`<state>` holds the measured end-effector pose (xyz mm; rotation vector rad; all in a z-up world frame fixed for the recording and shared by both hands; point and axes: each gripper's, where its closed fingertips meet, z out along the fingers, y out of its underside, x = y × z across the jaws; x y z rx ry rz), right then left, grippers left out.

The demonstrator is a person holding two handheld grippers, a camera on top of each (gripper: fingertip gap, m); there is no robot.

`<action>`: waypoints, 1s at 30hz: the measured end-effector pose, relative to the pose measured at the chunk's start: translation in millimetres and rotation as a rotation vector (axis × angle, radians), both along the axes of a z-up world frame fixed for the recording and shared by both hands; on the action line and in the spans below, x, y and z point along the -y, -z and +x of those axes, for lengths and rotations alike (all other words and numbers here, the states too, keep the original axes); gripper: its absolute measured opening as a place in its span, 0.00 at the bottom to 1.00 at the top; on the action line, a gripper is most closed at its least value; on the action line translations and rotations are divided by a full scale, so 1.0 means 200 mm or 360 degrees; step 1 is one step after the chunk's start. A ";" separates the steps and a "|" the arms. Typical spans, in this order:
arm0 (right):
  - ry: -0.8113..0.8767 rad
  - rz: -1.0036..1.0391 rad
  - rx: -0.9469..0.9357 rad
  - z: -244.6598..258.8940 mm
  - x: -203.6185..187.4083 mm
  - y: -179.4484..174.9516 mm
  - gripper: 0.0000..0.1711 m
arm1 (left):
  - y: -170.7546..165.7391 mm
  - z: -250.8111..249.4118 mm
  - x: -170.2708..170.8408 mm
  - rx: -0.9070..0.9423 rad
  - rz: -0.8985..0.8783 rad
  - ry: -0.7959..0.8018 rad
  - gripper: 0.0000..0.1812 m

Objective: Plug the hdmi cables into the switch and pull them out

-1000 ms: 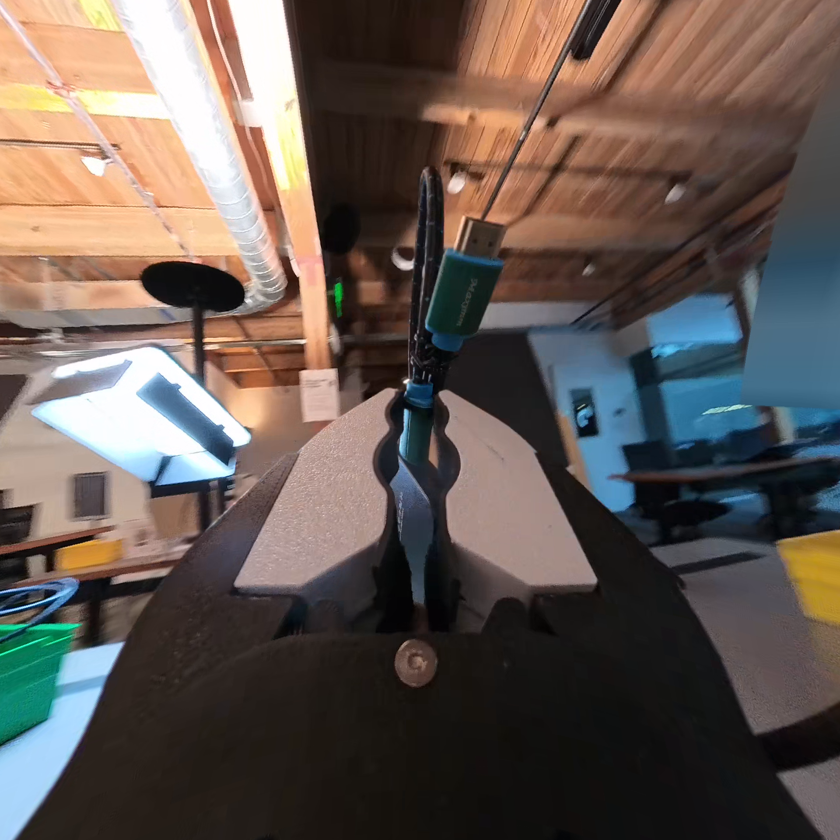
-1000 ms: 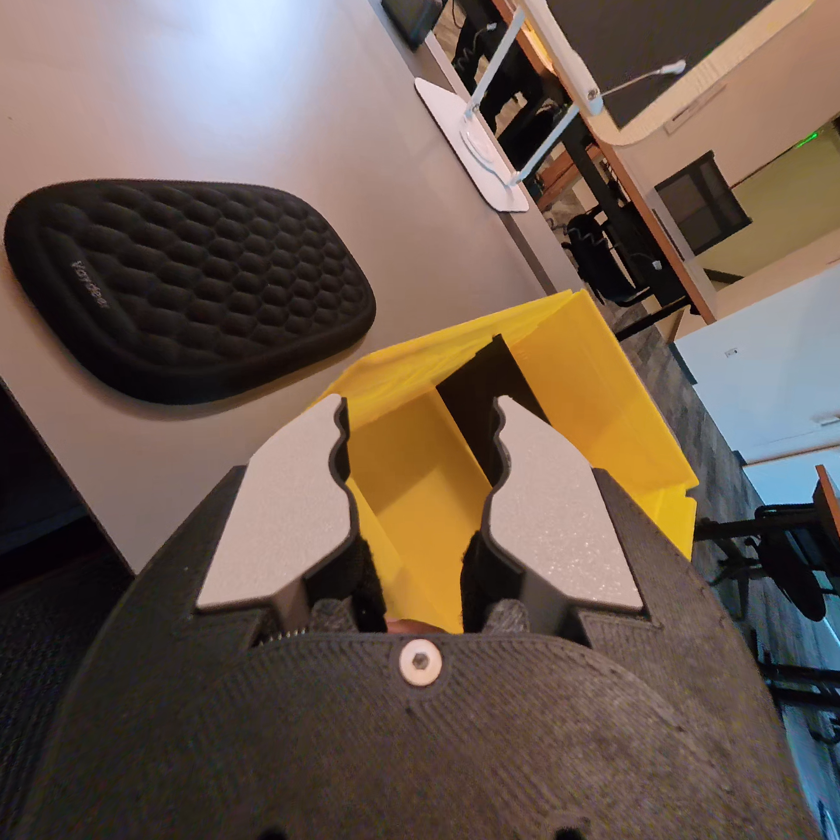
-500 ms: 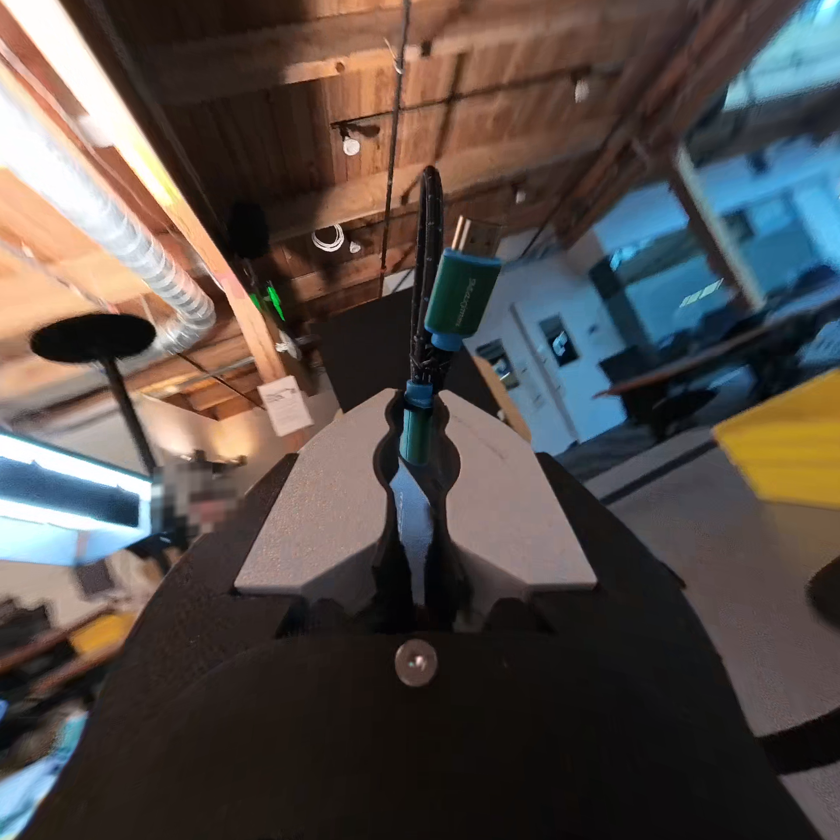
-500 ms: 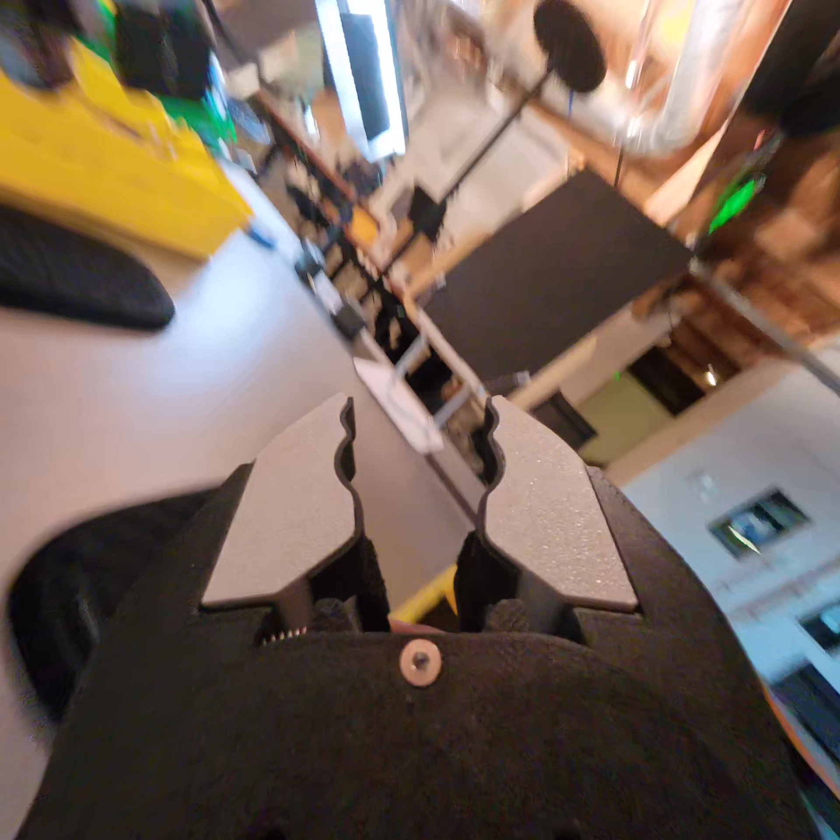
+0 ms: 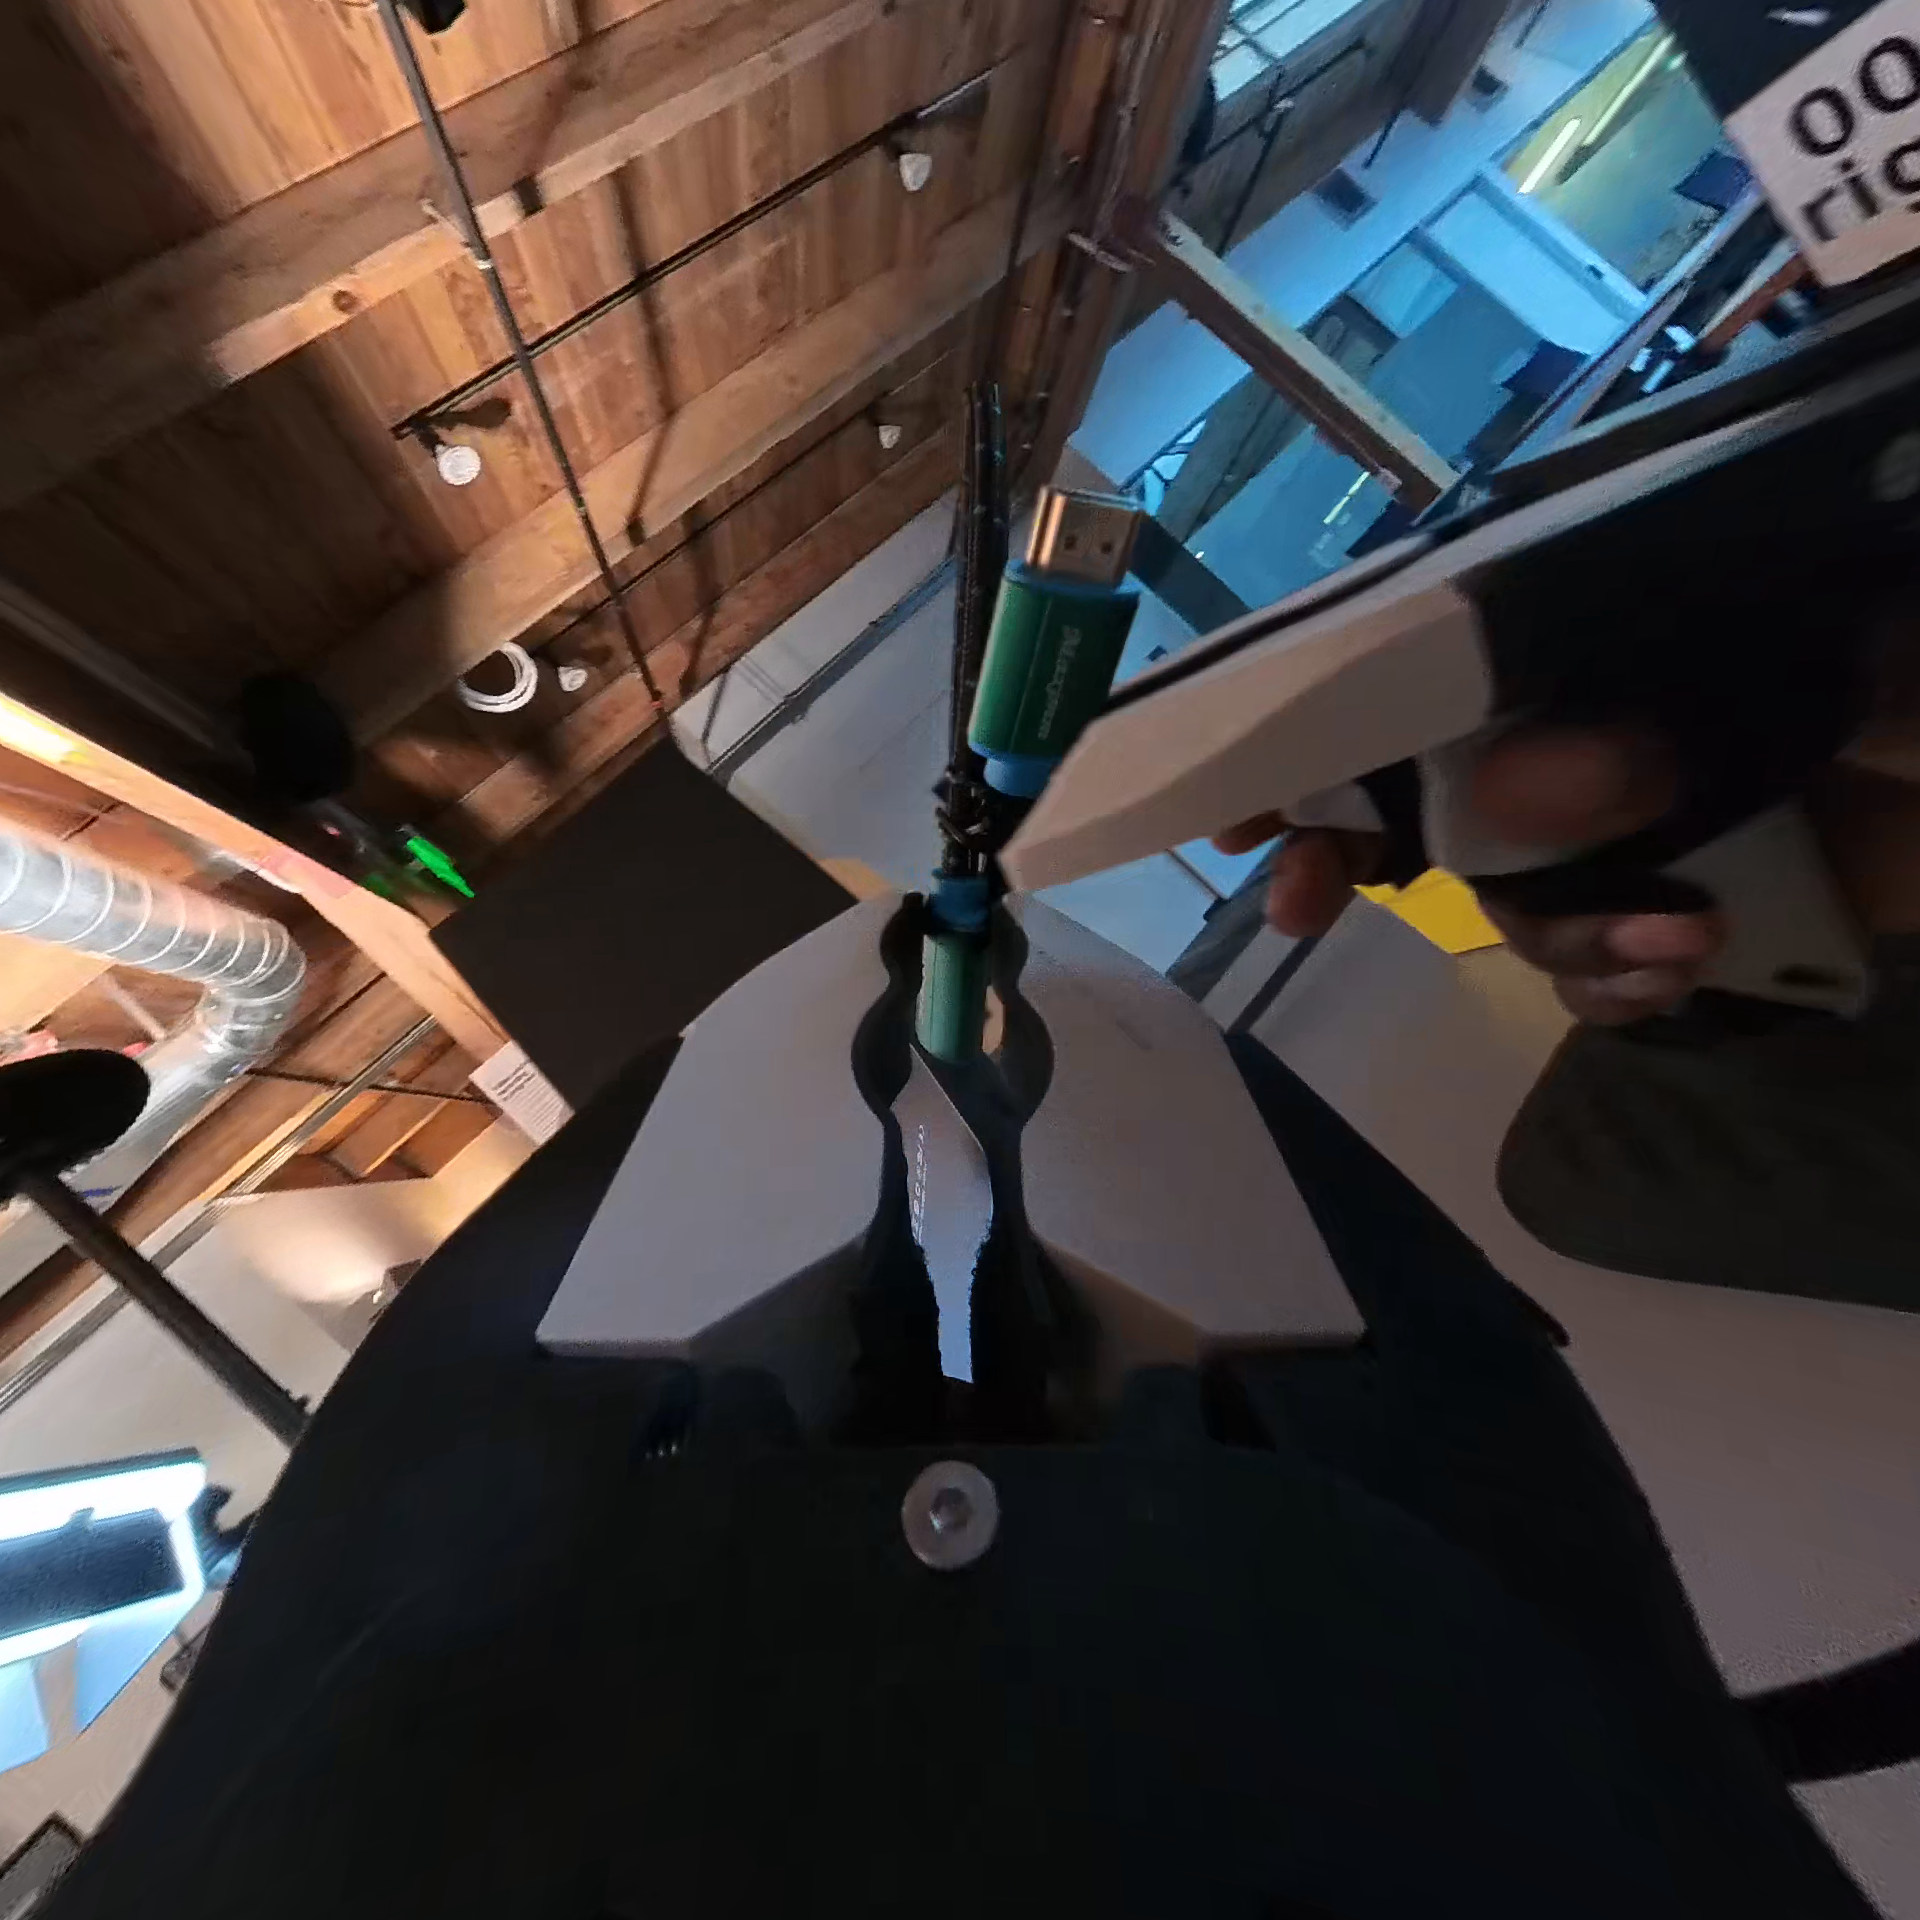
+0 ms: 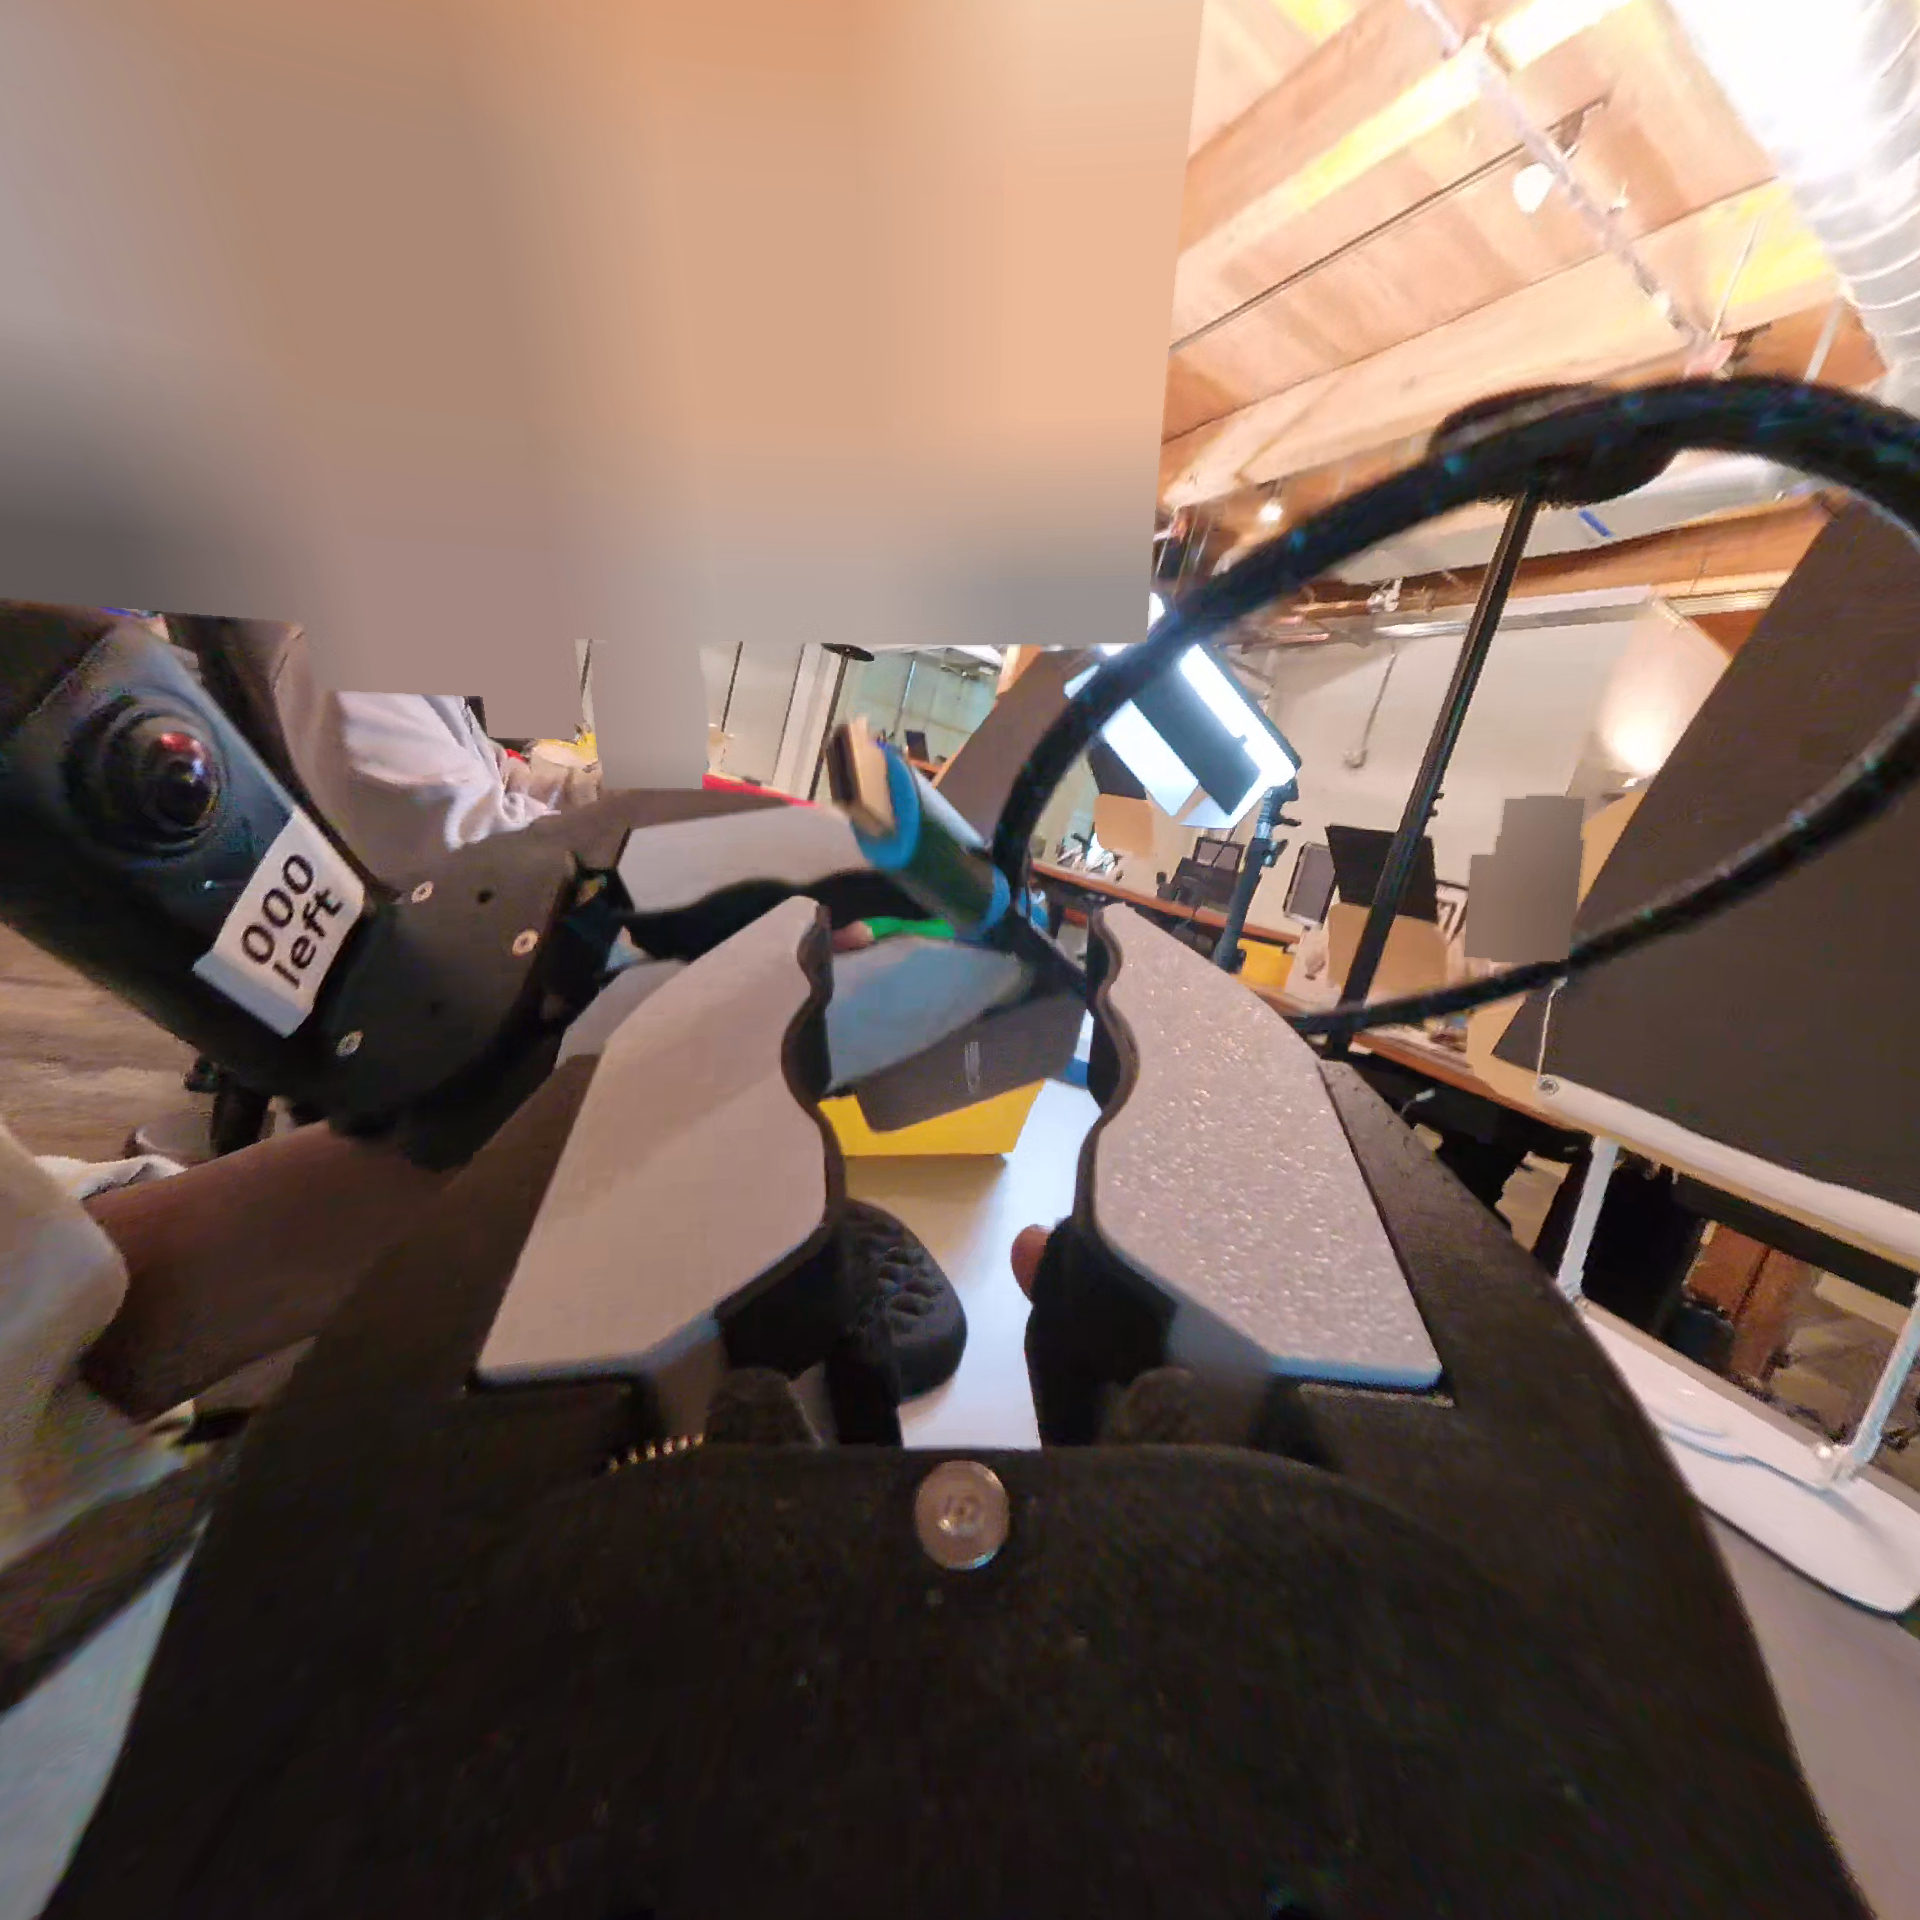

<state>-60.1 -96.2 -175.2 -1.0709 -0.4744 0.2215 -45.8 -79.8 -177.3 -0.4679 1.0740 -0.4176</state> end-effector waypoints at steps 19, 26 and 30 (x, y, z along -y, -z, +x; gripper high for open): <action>-0.0335 -0.0005 0.0174 0.00 0.15 0.05 0.08 | 0.34 0.05 0.19 -0.0761 -0.0613 0.0984 0.49; -0.0311 -0.0033 0.0287 -0.02 0.14 0.08 0.08 | 0.42 0.11 0.16 -0.0796 -0.0454 0.0769 0.43; -0.0312 -0.0019 0.0302 -0.02 0.15 0.08 0.08 | 0.40 0.10 0.15 -0.0791 -0.0399 0.0725 0.43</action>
